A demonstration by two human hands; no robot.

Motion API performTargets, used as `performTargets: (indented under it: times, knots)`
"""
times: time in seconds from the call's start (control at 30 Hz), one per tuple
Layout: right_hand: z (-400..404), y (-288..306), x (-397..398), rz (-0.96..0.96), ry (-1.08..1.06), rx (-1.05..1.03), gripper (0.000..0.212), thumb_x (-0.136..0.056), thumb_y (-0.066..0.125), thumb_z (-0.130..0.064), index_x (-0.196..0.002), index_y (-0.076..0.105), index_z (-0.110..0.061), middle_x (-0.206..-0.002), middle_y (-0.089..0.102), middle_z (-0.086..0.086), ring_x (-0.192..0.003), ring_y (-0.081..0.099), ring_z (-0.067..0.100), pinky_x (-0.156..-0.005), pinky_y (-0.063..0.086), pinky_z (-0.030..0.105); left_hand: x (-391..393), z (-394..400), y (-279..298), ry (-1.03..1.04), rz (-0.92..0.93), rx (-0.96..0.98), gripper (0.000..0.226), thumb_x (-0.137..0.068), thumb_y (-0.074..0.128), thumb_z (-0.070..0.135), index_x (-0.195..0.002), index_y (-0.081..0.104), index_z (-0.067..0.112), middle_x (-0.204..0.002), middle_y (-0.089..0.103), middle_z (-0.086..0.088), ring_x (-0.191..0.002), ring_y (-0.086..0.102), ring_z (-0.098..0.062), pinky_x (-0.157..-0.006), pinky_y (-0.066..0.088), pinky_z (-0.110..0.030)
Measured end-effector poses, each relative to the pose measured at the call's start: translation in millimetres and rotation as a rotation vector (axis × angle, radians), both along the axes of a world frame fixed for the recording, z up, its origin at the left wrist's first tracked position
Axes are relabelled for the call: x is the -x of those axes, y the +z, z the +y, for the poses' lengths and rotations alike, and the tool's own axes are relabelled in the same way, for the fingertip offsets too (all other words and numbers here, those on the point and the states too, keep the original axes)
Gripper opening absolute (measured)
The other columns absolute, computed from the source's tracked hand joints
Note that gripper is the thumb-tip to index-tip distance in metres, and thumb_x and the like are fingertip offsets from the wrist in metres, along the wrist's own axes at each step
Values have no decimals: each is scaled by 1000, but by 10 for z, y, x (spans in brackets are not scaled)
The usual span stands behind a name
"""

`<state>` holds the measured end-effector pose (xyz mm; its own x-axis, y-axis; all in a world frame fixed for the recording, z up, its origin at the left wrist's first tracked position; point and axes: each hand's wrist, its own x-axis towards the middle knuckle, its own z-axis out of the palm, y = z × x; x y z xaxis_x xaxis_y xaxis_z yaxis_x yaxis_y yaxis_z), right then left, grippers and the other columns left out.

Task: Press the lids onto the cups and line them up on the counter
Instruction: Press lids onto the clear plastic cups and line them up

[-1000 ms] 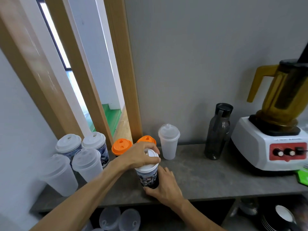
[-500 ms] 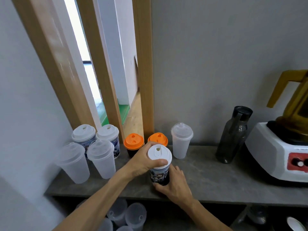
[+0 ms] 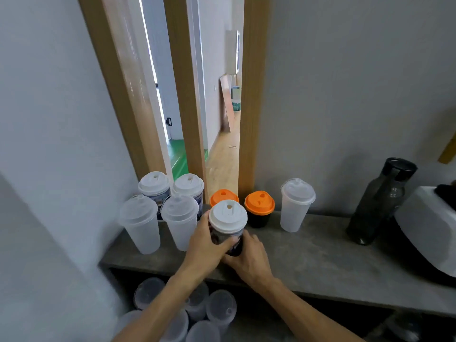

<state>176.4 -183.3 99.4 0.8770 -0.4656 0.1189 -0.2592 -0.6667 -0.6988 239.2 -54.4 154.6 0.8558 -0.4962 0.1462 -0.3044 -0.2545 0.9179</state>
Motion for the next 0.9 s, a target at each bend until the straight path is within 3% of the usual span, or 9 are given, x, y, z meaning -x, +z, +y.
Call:
performTargets:
  times: [0.23, 0.4, 0.53, 0.63, 0.7, 0.8, 0.9]
  knots:
    - [147, -32, -254, 42, -20, 55, 48, -77, 72, -48, -112, 55, -19, -114, 65, 4, -110, 53, 28, -92, 43, 43, -154, 155, -192, 36, 23, -157, 61, -81, 77, 27, -134, 47, 24, -129, 61, 6, -121, 57, -12, -105, 46, -34]
    - [86, -113, -173, 60, 25, 107, 68, -77, 76, -52, -132, 51, -19, -129, 61, 3, -120, 50, 28, -97, 38, 42, 65, 388, -355, -17, 36, -229, 40, -87, 71, 26, -124, 53, 23, -119, 59, 10, -111, 60, -9, -96, 51, -32]
    - [36, -111, -73, 47, 28, 117, 81, -78, 78, -53, -144, 44, -20, -140, 56, 1, -128, 45, 23, -107, 34, 39, 437, 746, -749, -40, -371, -394, 9, -89, 68, 22, -95, 61, 21, -105, 46, 14, -93, 52, -3, -79, 46, -24]
    - [38, -114, 46, 38, 10, 142, 74, -85, 73, -49, -144, 44, -17, -141, 54, 2, -128, 45, 22, -108, 37, 39, 671, 939, -977, -120, -472, -450, 7, -86, 63, 31, -88, 57, 29, -95, 46, 18, -86, 50, -3, -75, 41, -23]
    - [63, -155, 212, 31, 11, 155, 65, -91, 68, -42, -145, 43, -15, -142, 53, 2, -128, 44, 20, -110, 38, 38, 740, 1018, -1152, -229, -457, -669, 33, -77, 52, 52, -100, 59, 31, -101, 51, 17, -94, 56, -9, -80, 43, -25]
    - [73, -255, 547, -16, 23, 221, 49, -93, 66, -30, -138, 51, -16, -130, 59, 2, -118, 50, 20, -101, 42, 35, 681, 1059, -1436, -333, -404, -982, 87, -61, 45, 75, -131, 47, 24, -130, 48, 6, -123, 46, -19, -104, 35, -31]
    - [-32, -348, 770, -40, 12, 357, 33, -93, 66, -29, -123, 61, -16, -116, 63, 1, -106, 56, 21, -90, 45, 36, 660, 1036, -1655, -418, -386, -1102, 102, -62, 58, 77, -142, 38, 18, -142, 41, 0, -132, 38, -23, -113, 28, -35]
